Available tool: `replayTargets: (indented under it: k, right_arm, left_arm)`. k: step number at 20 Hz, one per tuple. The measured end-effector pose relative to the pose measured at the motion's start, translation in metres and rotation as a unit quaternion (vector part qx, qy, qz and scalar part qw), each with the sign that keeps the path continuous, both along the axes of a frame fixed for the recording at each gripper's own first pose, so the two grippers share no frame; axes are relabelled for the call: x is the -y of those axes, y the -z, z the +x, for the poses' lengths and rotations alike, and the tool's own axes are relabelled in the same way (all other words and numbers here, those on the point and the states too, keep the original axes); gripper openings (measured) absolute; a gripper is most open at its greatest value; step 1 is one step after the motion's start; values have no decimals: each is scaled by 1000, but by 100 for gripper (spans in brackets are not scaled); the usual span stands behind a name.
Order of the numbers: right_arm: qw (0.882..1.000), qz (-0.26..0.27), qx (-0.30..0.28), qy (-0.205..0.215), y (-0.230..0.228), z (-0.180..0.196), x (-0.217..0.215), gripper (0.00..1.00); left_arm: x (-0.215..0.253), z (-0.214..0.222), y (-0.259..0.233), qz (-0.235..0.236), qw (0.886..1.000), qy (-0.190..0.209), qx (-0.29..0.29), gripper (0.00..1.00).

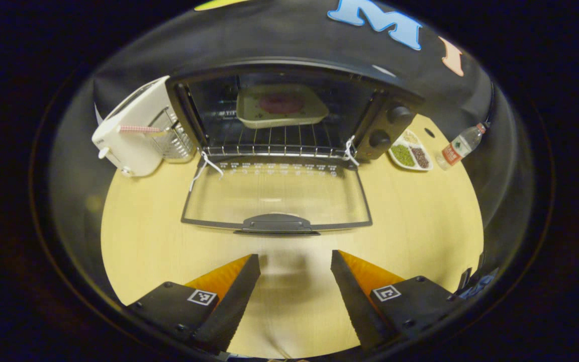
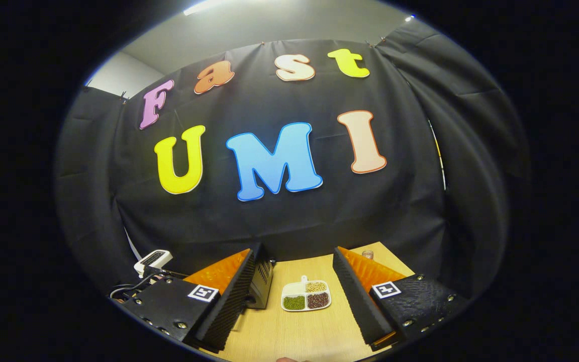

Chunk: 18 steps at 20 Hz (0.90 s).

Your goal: Open the electric oven with the left hand, put the food in, and close the electric oven.

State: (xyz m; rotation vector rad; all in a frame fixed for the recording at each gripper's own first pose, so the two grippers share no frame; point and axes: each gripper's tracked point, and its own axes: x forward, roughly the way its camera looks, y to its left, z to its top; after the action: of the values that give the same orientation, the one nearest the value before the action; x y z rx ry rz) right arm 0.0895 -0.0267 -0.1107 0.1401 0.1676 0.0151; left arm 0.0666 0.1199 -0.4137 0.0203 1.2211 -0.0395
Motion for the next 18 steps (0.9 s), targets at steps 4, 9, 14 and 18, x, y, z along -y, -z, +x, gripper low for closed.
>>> replayTargets:
  k: [4, 9, 14, 18]
  right_arm:
    - [1000, -6, -11, 10, 7, 0, 7, 95]
    - [999, -13, -23, 18, 14, -1, 12, 95]
    - [999, -13, -30, 15, 19, -2, 9, 96]
    - [999, -14, -28, 7, 16, -1, 2, 96]
  left_arm:
    - [-15, 6, 36, 27, 999, 17, -37, 97]
    - [-16, 20, 51, 31, 998, 24, -45, 97]
    - [-17, 20, 57, 21, 997, 28, -68, 97]
    - [-15, 20, 34, 24, 999, 32, -36, 97]
